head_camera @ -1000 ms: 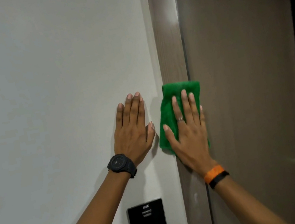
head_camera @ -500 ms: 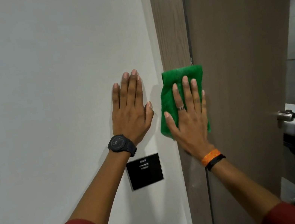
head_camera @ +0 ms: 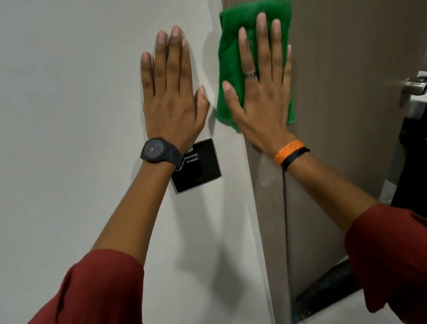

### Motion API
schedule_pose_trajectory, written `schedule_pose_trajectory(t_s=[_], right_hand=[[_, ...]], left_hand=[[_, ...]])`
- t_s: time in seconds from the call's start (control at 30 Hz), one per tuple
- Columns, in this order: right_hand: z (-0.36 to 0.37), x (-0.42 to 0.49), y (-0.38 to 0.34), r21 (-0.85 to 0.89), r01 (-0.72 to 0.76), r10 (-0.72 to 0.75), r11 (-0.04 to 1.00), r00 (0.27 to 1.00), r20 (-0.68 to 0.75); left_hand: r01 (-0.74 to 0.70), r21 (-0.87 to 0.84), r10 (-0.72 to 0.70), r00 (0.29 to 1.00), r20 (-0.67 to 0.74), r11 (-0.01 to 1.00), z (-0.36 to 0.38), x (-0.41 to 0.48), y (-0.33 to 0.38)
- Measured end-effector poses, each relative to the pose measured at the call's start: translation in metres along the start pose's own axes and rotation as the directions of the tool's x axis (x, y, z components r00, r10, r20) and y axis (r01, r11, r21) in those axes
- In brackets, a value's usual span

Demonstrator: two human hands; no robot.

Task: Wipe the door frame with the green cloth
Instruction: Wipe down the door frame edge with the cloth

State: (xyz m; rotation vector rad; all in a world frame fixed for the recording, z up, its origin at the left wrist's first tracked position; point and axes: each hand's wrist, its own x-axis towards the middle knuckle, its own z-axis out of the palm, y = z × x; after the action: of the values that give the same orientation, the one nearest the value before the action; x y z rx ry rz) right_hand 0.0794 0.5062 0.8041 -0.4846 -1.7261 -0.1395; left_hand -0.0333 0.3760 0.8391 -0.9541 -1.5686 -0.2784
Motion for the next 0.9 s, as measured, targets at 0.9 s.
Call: schedule_pose_trajectory(t_s=[0.9], right_hand=[[0.012, -0.107, 0.026, -0.072, 0.042, -0.025, 0.997, 0.976, 0.217]], left_hand=[[0.072, -0.150, -0.054, 0.991, 0.125, 0.986, -0.004, -0.047, 0.034]])
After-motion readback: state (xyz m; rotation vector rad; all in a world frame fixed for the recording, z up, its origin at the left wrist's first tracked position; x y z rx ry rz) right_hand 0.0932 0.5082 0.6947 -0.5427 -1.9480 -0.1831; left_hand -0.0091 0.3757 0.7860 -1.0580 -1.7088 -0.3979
